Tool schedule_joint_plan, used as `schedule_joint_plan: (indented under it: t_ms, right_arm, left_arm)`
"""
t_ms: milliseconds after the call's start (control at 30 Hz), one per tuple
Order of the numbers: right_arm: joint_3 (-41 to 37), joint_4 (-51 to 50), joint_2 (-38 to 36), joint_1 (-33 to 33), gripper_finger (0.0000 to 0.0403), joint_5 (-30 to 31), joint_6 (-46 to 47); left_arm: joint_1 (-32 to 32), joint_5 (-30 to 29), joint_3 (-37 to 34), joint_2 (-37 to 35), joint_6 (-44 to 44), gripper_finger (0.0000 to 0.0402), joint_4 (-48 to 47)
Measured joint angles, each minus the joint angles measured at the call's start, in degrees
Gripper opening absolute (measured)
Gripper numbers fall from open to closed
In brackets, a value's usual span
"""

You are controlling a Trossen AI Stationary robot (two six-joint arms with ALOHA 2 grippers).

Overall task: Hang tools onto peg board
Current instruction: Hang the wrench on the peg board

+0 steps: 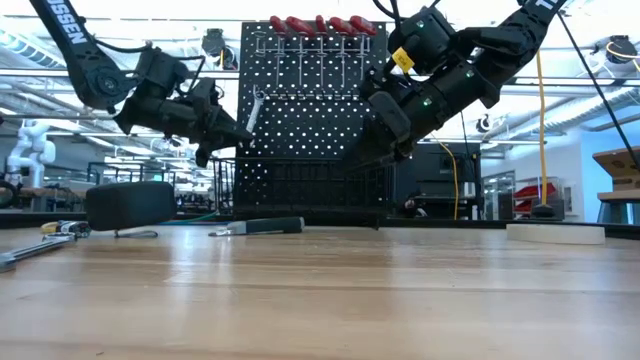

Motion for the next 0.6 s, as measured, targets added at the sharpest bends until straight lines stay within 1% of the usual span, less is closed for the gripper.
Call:
schedule_joint_plan:
  t_ms: [67,233,333,433,600]
  right_arm:
    - [0.0,-0.01,0.0,0.0,0.0189,0.0,-0.01]
    - [0.0,-0.39,0.0,0.0,0.0189,0.0,-0.39]
    - [0.0,-0.52,0.0,0.0,0.0189,0.02,-0.21]
    - [0.0,-0.61,0.0,0.0,0.0189,0.02,-0.18]
    - [0.0,-0.65,0.0,0.08,0.0189,0.04,-0.14]
  left_arm:
    - [0.0,-1.29,0.0,0.0,-0.47,0.0042,-0.37]
    - [0.07,-6.03,0.0,0.02,-1.91,0.0121,-3.37]
    - [0.04,-6.28,0.11,-0.04,-1.89,0.0156,-4.06]
    - [0.06,-4.08,0.13,-0.19,-1.73,0.0178,-4.29]
    - [0.37,-1.12,0.07,-1.71,-1.75,0.0186,-5.94]
